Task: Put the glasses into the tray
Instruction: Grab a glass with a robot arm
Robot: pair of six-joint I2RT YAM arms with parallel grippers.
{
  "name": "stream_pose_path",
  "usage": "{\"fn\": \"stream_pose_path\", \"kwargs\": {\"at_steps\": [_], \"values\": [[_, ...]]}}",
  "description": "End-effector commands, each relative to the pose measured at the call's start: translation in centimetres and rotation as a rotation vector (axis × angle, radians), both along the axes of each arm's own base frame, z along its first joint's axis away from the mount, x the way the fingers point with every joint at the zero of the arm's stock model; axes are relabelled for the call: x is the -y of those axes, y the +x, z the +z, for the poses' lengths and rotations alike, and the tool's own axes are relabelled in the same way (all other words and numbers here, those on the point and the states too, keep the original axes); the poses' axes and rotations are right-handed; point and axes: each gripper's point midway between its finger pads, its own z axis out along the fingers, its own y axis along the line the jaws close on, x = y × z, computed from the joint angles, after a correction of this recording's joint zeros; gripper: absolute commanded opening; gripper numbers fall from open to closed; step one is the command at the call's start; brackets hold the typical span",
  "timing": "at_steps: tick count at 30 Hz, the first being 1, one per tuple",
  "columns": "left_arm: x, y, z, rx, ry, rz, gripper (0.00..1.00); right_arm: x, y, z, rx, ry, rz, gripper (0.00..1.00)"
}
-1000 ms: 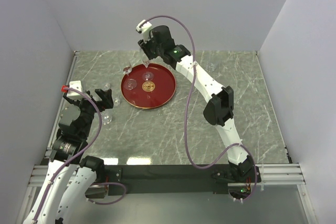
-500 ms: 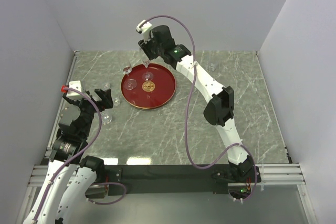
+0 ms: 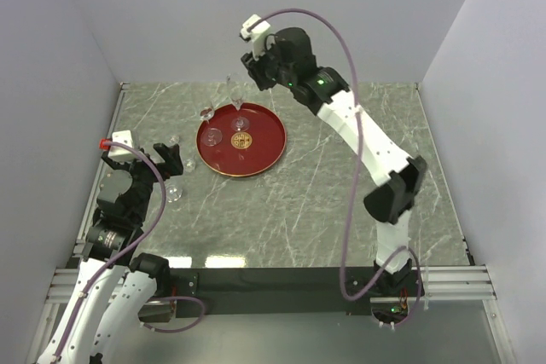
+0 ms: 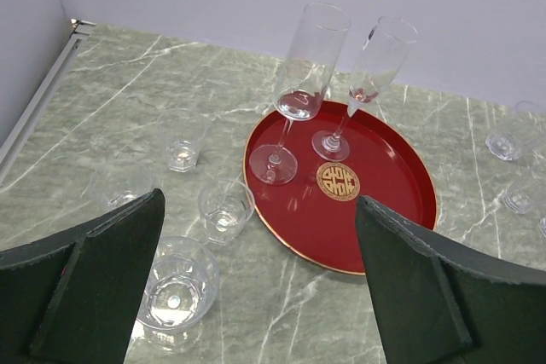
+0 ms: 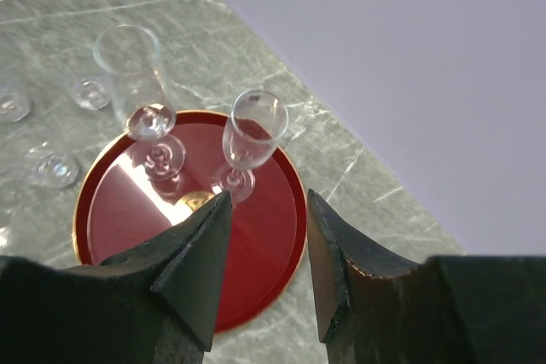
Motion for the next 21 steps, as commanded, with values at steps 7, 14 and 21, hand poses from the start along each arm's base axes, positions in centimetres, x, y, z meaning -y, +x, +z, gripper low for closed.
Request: {"fn": "stream_pose_path", "kwargs": {"at_steps": [7, 14, 21], "values": [[-0.2, 0.6, 0.4, 0.012, -0.032, 0.027, 0.99, 4.9, -7.4, 1.8, 0.022, 0.012, 0.086, 0.48], [0.9, 1.0, 0.3, -0.032, -0.094, -0.013, 0.99, 10.9, -12.5, -0.9, 0.012, -0.004, 0.090, 0.50], [1.8, -0.2, 0.5, -0.092, -0.183, -0.045, 0.99, 16.1, -15.3, -5.5, -0.052, -0.001, 0.057, 0.54]]}}
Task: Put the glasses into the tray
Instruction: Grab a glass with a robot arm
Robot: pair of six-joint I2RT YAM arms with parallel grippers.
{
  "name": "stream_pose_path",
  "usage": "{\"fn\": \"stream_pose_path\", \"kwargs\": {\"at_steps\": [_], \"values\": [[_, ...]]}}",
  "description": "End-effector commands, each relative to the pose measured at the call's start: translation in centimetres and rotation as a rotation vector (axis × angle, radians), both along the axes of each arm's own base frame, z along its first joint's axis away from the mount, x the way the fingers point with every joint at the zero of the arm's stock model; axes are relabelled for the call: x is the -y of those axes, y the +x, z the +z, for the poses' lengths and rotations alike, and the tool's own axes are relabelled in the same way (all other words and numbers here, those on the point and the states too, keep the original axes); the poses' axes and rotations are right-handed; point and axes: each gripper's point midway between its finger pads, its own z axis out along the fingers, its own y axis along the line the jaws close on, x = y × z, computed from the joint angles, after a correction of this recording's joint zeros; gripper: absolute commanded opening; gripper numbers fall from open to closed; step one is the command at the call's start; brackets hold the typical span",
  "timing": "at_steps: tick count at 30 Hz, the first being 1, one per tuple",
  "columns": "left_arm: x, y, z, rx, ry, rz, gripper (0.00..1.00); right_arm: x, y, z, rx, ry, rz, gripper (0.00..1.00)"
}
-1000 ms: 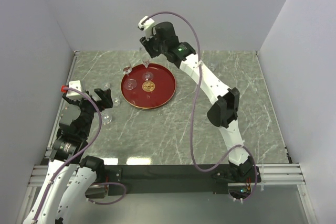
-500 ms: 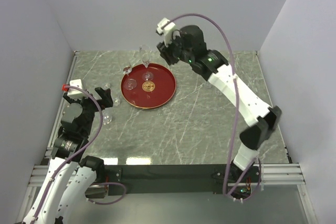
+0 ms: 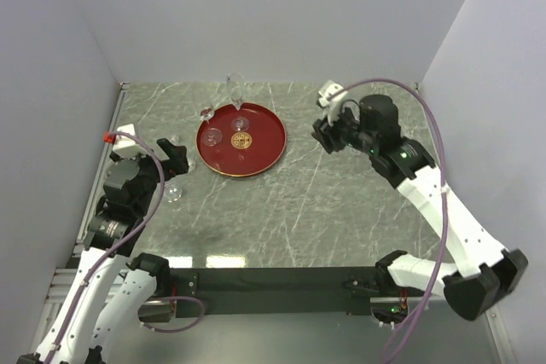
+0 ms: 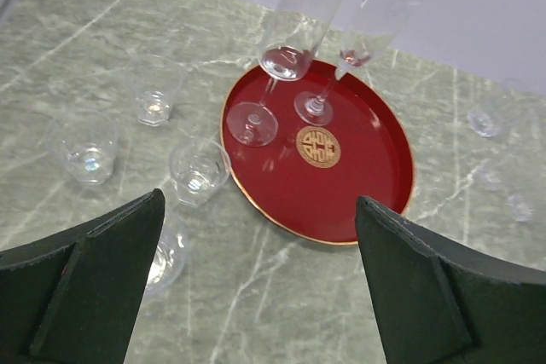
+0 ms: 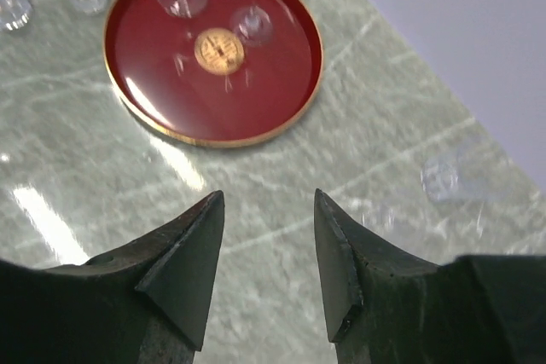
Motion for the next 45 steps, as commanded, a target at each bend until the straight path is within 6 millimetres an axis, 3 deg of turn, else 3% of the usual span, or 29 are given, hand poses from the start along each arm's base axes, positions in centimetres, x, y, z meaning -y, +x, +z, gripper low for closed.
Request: {"fn": "stream_pose_path", "kwargs": {"at_steps": [1, 5, 10, 13, 20, 36, 45], "values": [[0.6, -1.0, 2.6, 0.026, -0.091, -0.021, 0.99, 1.2, -1.3, -0.7, 0.002, 0.042, 0.022, 0.54], [1.1, -1.7, 2.4, -0.021, -0.174, -0.019, 0.99, 2.7, -2.5, -2.5, -0.038, 0.084, 0.003, 0.54], [1.6, -2.4, 1.2, -0.080, -0.267, -0.013, 0.99, 3.8, -3.1, -3.3, -0.071, 0.159, 0.000, 0.55], [1.9, -2.9, 0.3, -0.115, -0.315, -0.008, 1.00, 5.0, -3.2, -3.6, -0.086, 0.213, -0.014, 0.55], [2.4, -3.1, -3.1, -0.246, -0.382, 0.031, 0.99, 5.8, -4.9, -4.3, -0.129, 0.325, 0.046, 0.54], [0.2, -4.3, -6.2, -0.355, -0.415, 0.213, 0.99, 6.1, -5.1, -5.3, -0.144, 0.338, 0.059, 0.54], [-2.2, -4.7, -7.5, -0.382, -0.440, 0.405, 0.98, 6.2, -4.8, -5.6, -0.155, 0.336, 0.048, 0.54]]}}
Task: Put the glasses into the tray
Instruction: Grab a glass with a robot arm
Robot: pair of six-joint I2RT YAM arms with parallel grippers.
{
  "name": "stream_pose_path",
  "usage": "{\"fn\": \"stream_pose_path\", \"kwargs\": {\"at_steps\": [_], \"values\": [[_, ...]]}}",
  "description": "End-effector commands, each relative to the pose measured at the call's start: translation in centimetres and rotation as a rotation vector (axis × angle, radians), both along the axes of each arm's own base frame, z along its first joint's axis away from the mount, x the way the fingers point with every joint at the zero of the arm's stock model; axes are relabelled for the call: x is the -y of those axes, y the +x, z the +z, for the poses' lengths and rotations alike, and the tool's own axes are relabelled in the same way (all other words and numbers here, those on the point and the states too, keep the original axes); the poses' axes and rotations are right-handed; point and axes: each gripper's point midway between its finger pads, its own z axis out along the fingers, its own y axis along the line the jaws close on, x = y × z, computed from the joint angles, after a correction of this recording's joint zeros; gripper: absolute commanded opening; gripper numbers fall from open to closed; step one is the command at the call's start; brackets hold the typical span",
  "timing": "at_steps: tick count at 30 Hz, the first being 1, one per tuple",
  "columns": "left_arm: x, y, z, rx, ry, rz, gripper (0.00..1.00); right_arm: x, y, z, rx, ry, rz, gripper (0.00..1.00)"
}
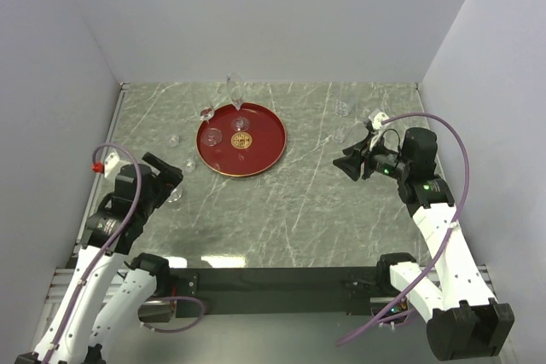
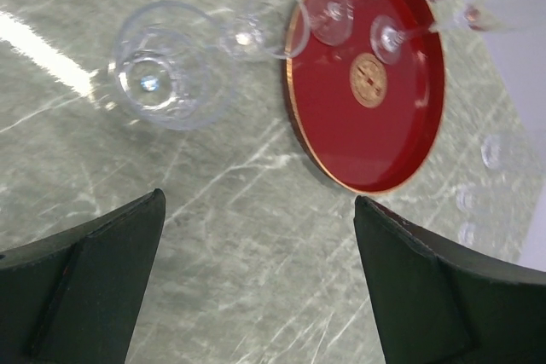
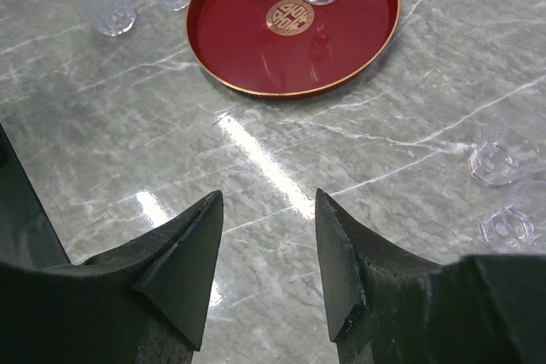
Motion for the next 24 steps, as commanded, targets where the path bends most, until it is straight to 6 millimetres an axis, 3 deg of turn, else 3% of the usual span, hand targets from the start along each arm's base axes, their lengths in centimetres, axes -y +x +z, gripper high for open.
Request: {"fn": "stream_pose_path", "kwargs": {"at_steps": [1, 6, 15, 24], "values": [[-1.7, -0.2, -0.6, -0.033, -0.008, 0.134, 0.98, 0.0, 0.2, 0.5, 0.029, 0.011, 0.002, 0.54], [-2.8, -0.1, -2.5, -0.141, 0.026, 0.236, 0.93, 0.0, 0.2, 0.5, 0.035, 0.009, 0.000, 0.54], [-2.6, 2.7, -5.1, -0.247, 0.033, 0.306, 0.82, 0.1, 0.3, 0.5, 0.035, 0.004, -0.006, 0.54], [-4.2, 3.9, -8.5, -0.316, -0.003, 0.399, 0.69, 0.3, 0.4, 0.4, 0.032, -0.002, -0.011, 0.54]]}}
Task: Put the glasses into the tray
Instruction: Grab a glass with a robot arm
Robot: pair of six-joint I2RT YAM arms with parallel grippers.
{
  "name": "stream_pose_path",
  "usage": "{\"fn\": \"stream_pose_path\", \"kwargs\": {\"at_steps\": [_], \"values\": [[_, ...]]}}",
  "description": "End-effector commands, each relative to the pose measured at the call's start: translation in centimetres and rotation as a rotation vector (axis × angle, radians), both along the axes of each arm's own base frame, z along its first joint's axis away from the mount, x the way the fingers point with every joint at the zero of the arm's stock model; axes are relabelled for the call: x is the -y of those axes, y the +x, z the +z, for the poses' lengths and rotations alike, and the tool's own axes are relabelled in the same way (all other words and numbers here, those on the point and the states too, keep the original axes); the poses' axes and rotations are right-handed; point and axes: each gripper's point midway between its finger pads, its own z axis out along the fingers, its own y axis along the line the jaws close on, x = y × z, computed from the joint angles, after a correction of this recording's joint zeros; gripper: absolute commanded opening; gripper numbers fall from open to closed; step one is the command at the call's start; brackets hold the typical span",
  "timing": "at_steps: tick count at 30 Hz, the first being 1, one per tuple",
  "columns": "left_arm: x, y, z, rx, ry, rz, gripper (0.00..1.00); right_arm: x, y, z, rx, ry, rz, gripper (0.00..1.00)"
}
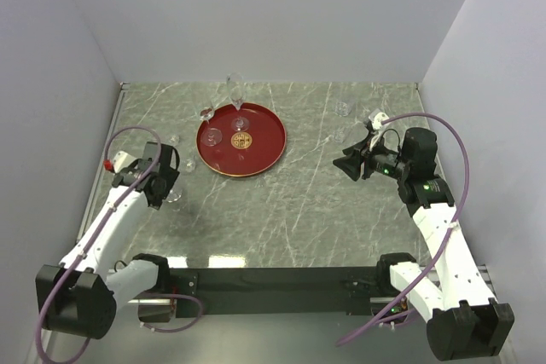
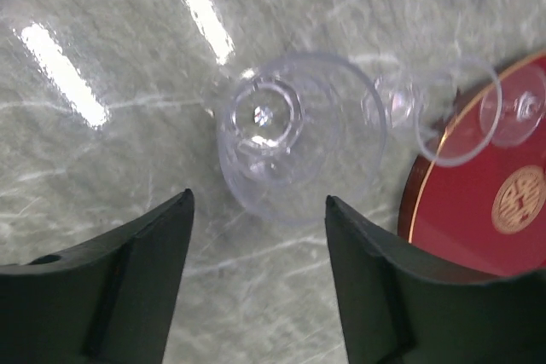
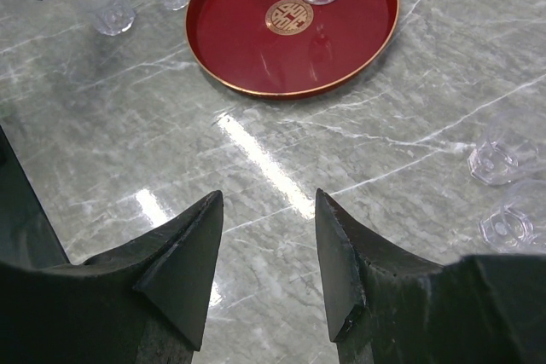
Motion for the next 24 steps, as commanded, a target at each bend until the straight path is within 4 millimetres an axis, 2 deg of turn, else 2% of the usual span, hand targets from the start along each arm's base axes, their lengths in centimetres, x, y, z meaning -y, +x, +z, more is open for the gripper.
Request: {"fn": "stream_pose_path", "kwargs": {"at_steps": [1, 8, 10, 12, 14, 17, 20, 24], "values": [[-0.8, 1.3, -0.2, 0.060, -0.040, 0.052, 0.67, 0.3, 0.4, 0.4, 0.033, -0.003, -0.010, 0.54], [-1.8, 1.4, -2.2, 0.040, -0.089, 0.079, 0.44, 0.3, 0.5, 0.3, 0.028, -0.006, -0.010, 0.54], [-1.7, 1.3, -2.7, 0.026, -0.103, 0.074, 0.35, 0.3, 0.5, 0.3, 0.029, -0.008, -0.011, 0.54], [-1.7, 1.0, -3.0, 0.021, -0.106, 0.080, 0.20, 0.3, 0.5, 0.3, 0.030, -0.009, -0.011, 0.54], [-1.9, 0.8, -2.7, 0.030, -0.106, 0.092, 0.12, 0.4, 0.5, 0.3, 0.028, -0.010, -0.010, 0.54], [-2.2, 0.7, -1.7, 0.066, -0.094, 0.094, 0.00, 0.4, 0.5, 0.3, 0.028, -0.010, -0.013, 0.54], [-2.4, 0.7, 0.2, 0.128, -0.073, 0.069, 0.00, 0.5, 0.5, 0.5, 0.034, -0.009, -0.017, 0.54], [-2.3, 0.9, 3.7, 0.223, -0.035, -0.017, 0.00, 0.5, 0.5, 0.5, 0.031, -0.007, -0.016, 0.54]]}}
